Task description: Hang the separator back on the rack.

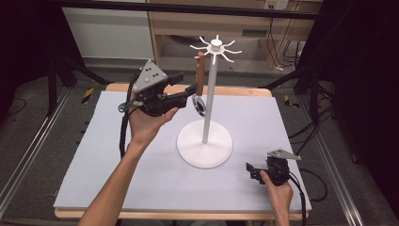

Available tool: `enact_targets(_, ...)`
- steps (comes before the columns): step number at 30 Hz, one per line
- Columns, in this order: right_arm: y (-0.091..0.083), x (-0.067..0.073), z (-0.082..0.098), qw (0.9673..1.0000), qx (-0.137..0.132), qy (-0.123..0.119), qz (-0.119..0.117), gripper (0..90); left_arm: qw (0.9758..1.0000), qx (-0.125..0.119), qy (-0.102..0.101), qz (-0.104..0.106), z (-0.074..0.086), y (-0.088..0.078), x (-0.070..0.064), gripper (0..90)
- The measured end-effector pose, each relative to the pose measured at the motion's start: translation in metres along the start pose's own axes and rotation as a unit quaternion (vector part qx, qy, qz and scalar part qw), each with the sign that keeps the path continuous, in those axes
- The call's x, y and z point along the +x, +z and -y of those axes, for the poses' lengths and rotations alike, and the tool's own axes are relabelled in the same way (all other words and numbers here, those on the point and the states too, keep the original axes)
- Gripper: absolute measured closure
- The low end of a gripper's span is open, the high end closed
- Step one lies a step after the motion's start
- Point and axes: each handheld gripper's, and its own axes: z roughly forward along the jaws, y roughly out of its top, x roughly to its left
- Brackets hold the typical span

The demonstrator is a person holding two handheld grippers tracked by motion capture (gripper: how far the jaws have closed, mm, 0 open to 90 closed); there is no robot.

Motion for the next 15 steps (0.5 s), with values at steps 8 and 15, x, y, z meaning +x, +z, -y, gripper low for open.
enact_targets(8, 0.000, 0.001, 0.000, 1.0000, 0.001, 0.000, 0.002, 6.9, 0.9997, 0.018, 0.003, -0.014, 0.023, -0.020, 0.005, 39.5)
enact_targets(15, 0.000, 0.001, 0.001, 1.0000, 0.001, 0.000, 0.002, 6.8, 0.9985, 0.047, -0.013, -0.023, 0.054, -0.042, 0.011, 35.7)
